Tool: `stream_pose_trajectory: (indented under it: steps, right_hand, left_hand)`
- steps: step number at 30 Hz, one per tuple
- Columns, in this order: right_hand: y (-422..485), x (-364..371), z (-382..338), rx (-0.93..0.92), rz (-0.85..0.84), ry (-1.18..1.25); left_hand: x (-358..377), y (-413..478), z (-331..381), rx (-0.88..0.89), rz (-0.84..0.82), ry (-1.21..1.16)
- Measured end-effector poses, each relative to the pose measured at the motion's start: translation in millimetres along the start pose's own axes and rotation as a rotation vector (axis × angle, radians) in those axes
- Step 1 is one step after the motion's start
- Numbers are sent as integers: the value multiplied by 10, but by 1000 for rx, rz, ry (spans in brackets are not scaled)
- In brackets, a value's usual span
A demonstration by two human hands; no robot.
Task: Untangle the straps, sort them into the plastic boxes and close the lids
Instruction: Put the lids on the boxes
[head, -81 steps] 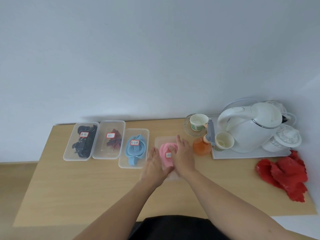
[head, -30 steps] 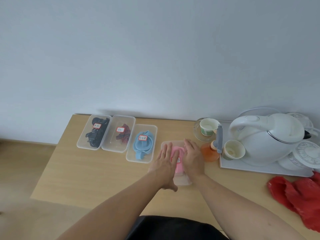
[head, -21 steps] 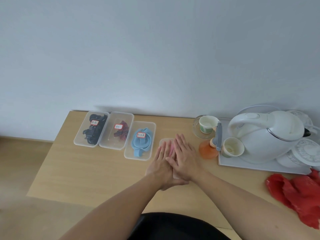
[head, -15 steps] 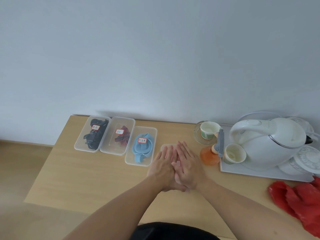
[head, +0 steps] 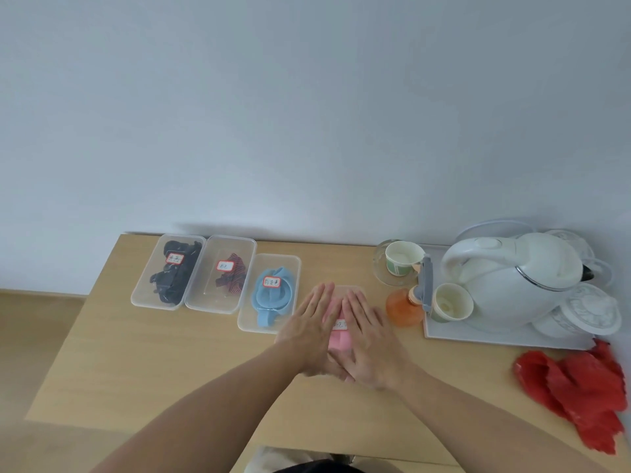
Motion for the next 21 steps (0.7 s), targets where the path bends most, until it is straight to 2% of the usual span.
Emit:
stream_pose_trajectory:
  steps: [8,10,12,21]
  right_hand:
    - [18,-74,-54,35,1,-59]
    - [33,-98,-65,52,-4,-67]
    - [30,-106,-70,65,-12,-80]
    - [29,-118,-98,47,28,-65]
  left_hand:
    - [-8,-103,-35,-16,71,-38]
    - [28,-192,-57,-77,53,-145]
    - [95,-232,-55,-66,78,-224]
    - [175,-223,-70,-55,162,-210]
Point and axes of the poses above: each hand's wrist, its own y-axis towards the middle knuckle, its own x-axis out of the palm, z = x × y, the point moved 4 cm from there along y, towards the middle knuckle, and after that the axes turned 11 degrees about z, right-handed, at the moved point
